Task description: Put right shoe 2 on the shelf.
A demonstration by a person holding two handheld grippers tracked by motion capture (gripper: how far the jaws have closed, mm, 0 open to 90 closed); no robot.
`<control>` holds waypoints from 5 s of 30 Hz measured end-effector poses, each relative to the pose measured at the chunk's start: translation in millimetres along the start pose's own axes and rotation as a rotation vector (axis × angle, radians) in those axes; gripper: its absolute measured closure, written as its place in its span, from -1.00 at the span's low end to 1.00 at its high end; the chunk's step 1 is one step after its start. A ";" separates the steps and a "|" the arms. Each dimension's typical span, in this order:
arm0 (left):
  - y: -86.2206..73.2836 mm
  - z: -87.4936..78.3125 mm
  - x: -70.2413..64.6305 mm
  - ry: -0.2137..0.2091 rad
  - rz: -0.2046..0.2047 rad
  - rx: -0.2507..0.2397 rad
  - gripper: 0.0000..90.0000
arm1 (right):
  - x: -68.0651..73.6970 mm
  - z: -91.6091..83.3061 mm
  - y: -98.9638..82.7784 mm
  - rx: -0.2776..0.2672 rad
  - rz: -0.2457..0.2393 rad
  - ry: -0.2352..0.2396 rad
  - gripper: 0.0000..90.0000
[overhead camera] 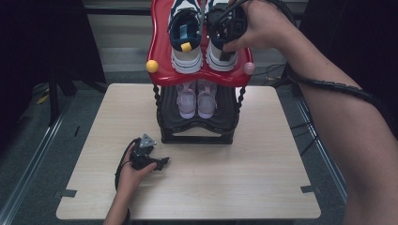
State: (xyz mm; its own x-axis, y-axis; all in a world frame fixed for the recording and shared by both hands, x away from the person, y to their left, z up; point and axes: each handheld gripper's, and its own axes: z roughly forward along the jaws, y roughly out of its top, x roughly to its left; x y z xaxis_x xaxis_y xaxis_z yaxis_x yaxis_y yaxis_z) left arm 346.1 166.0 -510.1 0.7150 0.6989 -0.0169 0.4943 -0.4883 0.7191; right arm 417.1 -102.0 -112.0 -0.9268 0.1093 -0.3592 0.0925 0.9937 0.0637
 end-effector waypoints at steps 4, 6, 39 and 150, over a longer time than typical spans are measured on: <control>0.0 0.0 0.0 0.000 0.000 0.001 -0.73 | -0.7 1.5 1.4 -0.003 -0.004 0.006 0.63; 0.0 0.0 0.0 0.000 0.000 0.000 -0.73 | -1.3 2.5 2.0 -0.004 -0.007 0.014 0.62; 0.0 0.0 0.1 0.000 0.000 0.001 -0.73 | -3.7 7.4 3.5 -0.001 0.007 0.023 0.58; 0.1 -0.1 0.4 -0.001 0.004 0.003 -0.74 | 67.7 -11.7 -87.3 0.037 0.181 0.316 -0.50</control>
State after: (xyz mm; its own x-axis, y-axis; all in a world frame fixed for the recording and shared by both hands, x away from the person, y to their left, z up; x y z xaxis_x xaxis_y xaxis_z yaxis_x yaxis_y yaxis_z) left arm 346.4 166.3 -510.0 0.7174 0.6965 -0.0144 0.4929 -0.4929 0.7170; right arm 342.0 -181.7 -131.0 -0.9603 0.2760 -0.0393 0.2733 0.9598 0.0638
